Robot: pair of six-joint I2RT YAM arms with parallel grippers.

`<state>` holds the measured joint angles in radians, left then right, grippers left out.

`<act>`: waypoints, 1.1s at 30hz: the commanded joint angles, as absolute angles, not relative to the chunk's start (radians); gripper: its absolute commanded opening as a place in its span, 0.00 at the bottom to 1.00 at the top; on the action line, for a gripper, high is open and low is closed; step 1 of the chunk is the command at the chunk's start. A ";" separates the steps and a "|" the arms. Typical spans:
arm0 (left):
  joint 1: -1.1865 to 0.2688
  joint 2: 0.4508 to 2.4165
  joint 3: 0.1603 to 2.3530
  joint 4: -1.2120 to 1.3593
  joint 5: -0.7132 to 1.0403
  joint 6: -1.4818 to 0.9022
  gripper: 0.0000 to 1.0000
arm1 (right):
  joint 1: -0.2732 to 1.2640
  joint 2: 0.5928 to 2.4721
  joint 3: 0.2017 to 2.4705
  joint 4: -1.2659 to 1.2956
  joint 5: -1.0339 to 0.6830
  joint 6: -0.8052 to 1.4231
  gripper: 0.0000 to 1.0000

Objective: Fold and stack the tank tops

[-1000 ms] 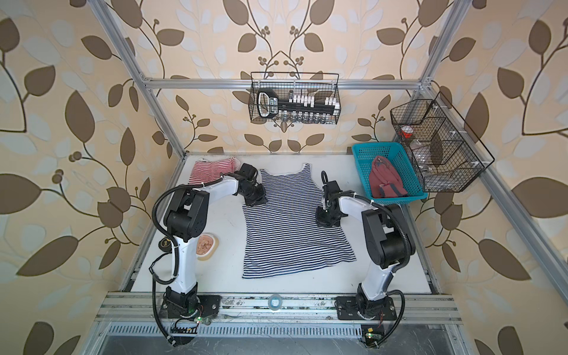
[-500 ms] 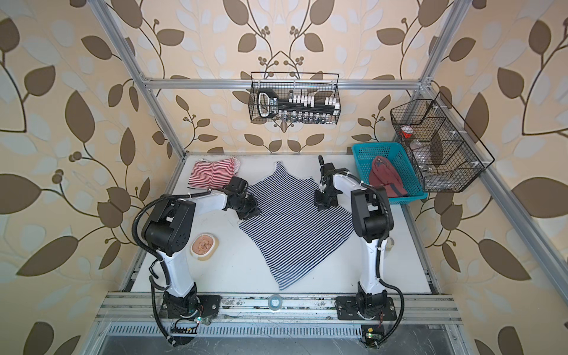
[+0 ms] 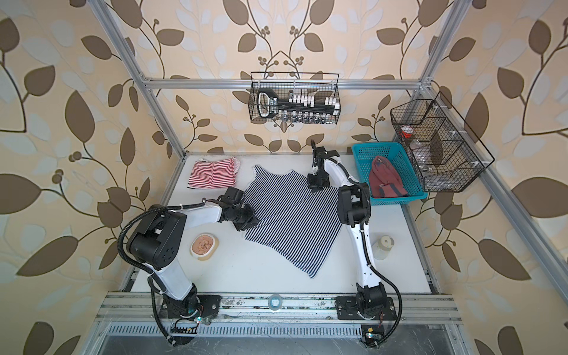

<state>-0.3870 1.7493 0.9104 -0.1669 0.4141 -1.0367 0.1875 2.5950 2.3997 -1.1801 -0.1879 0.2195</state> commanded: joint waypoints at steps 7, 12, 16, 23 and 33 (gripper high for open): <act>-0.520 1.686 0.943 -0.234 0.355 -1.163 0.17 | 0.119 2.560 2.319 -1.091 -0.335 0.144 0.00; -0.519 1.595 1.107 -0.411 0.233 -1.066 0.22 | 0.119 2.249 1.989 -0.779 -0.423 0.176 0.10; -0.504 1.631 1.338 -0.561 0.106 -0.914 0.27 | 0.124 2.051 1.778 -0.704 -0.412 0.216 0.15; -0.406 1.971 1.756 -0.754 0.147 -0.674 0.21 | 0.125 1.766 1.325 -0.575 -0.290 0.337 0.13; -0.382 2.329 2.095 -0.861 0.195 -0.596 0.17 | 0.151 1.663 1.086 -0.598 -0.258 0.347 0.11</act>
